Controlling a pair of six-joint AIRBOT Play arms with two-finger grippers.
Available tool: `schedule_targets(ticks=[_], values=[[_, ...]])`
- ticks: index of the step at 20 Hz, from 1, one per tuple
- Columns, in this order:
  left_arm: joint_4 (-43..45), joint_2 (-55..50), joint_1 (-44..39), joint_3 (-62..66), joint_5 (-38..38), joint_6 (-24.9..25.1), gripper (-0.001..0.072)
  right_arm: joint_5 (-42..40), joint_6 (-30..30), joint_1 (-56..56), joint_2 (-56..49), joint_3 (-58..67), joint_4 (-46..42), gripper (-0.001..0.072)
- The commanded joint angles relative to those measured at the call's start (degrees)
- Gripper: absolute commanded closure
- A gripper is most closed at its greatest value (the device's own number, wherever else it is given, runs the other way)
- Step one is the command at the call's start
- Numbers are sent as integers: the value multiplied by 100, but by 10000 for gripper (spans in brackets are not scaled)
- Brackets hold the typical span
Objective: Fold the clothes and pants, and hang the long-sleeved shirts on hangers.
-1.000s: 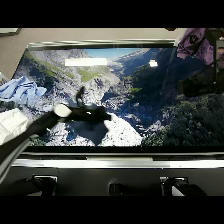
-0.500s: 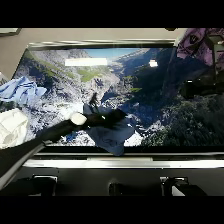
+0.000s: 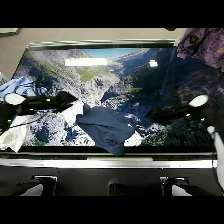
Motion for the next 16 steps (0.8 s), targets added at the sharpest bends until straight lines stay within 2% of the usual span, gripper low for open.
schedule_targets(ticks=[1,5,6,7,8,9,12,16], values=[[627,79,798,0,-756,-284,164,-774,-376,684,-407,-789,896,148],[1360,79,1001,-2,-992,-551,164,-955,-369,1440,-763,-798,1058,155],[1572,76,999,-4,-1003,-682,164,-970,-367,1543,-822,-798,1056,198],[1720,76,999,-22,-988,-778,164,-984,-369,1576,-824,-798,1049,383],[1733,76,999,-94,-920,-776,164,-970,-372,1561,-791,-796,1054,661],[1725,74,990,-201,-833,-776,164,-986,-374,1552,-704,-793,1019,684],[1674,57,835,-750,-350,-754,167,-1132,-254,1558,-256,-791,741,684],[1110,-155,376,-1257,149,-247,187,-1145,-83,1558,146,-791,560,684]])
